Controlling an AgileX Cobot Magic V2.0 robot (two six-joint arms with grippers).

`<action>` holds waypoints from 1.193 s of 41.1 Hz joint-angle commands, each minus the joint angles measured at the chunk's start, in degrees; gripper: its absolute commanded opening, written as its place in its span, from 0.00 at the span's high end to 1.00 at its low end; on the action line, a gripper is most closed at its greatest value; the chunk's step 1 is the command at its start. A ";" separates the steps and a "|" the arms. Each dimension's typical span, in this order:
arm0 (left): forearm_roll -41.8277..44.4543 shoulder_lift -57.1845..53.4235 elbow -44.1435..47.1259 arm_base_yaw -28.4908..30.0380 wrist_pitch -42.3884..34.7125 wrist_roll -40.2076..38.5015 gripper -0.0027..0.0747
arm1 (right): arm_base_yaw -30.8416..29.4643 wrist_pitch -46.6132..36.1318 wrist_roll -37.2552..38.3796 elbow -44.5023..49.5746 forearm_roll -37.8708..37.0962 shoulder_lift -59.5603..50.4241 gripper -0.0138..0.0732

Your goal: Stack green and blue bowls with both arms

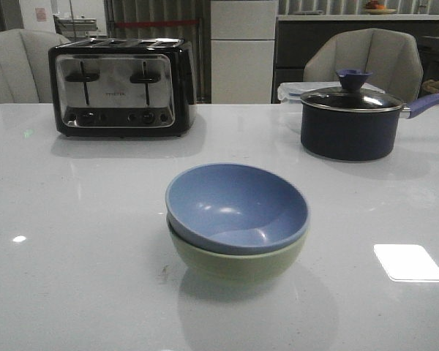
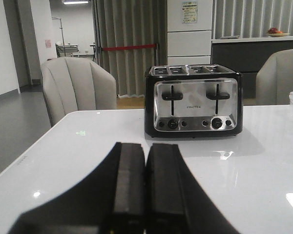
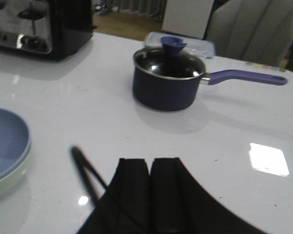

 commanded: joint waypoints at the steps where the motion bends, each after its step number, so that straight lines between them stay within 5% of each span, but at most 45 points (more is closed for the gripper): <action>1: -0.27 -1.16 0.32 -0.07 -4.86 -0.32 0.85 | -1.46 -9.69 -0.42 2.83 0.34 -3.17 0.81; 14: -0.27 -1.16 0.32 -0.07 -4.86 -0.32 0.85 | -1.46 -18.69 -0.42 13.88 1.24 -9.92 0.81; 36: -0.27 -1.16 0.32 -0.07 -4.86 -0.32 0.85 | -1.27 -20.76 0.01 13.96 0.39 -9.77 0.81; 43: -0.27 -1.16 0.32 -0.07 -4.86 -0.32 0.85 | -1.27 -24.59 14.85 13.96 -16.20 -9.83 0.81; 49: -0.27 -1.16 0.32 -0.07 -4.86 -0.32 0.85 | -1.27 -25.01 18.18 13.96 -13.63 -9.83 0.81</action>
